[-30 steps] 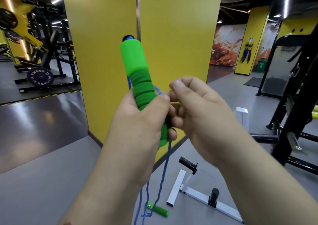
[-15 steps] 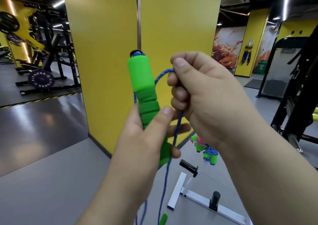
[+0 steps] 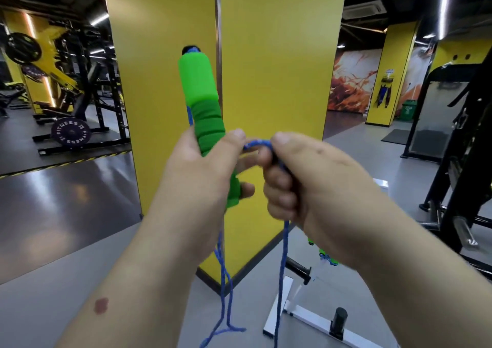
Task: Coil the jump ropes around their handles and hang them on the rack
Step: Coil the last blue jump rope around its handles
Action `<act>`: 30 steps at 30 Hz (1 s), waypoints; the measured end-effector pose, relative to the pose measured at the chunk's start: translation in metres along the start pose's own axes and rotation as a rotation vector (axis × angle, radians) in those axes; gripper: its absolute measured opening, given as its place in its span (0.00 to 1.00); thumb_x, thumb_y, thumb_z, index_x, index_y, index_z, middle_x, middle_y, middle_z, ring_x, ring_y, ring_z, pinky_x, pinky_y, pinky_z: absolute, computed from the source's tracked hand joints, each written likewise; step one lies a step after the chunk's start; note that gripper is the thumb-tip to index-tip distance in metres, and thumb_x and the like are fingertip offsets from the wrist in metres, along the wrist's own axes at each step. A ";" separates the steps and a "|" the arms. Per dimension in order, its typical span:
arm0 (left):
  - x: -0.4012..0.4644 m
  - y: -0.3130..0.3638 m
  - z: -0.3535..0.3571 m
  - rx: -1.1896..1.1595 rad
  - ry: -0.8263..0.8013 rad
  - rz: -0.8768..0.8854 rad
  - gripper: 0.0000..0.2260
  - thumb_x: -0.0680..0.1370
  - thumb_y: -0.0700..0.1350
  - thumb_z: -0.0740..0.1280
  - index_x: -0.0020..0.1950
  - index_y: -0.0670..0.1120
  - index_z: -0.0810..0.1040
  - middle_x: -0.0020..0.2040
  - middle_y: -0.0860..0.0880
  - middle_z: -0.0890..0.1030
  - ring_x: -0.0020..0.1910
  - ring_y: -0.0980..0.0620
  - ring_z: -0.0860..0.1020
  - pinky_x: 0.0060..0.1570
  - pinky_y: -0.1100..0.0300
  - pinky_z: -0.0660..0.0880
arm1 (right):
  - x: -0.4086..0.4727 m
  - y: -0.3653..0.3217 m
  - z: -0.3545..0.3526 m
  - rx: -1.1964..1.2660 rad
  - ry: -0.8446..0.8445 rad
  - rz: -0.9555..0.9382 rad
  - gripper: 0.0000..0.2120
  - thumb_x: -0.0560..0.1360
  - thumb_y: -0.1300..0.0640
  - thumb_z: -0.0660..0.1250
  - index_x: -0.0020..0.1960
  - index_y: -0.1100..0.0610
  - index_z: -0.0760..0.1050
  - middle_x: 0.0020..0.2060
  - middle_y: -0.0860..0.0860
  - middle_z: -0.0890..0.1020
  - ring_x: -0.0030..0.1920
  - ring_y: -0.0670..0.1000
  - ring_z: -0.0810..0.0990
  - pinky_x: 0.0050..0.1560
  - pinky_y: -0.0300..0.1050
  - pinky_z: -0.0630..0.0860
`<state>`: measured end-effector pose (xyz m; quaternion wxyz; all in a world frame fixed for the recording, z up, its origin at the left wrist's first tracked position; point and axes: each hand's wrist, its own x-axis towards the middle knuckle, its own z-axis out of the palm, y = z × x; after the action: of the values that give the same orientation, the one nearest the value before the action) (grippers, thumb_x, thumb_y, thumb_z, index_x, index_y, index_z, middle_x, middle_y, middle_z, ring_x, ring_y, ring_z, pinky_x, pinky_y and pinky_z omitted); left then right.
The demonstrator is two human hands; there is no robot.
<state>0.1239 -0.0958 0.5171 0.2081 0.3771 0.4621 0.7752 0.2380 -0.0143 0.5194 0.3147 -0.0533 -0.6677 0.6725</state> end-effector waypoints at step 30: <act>-0.034 -0.025 0.005 -0.171 -0.077 -0.032 0.05 0.80 0.42 0.70 0.46 0.51 0.77 0.38 0.46 0.84 0.34 0.46 0.82 0.24 0.61 0.70 | 0.040 -0.021 0.006 -0.323 0.190 -0.219 0.07 0.81 0.55 0.65 0.51 0.56 0.80 0.37 0.49 0.84 0.37 0.47 0.79 0.40 0.44 0.75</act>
<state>0.1485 -0.1042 0.4833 0.2695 0.3799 0.3919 0.7934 0.2105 -0.0014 0.5534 0.4349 -0.0935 -0.7359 0.5104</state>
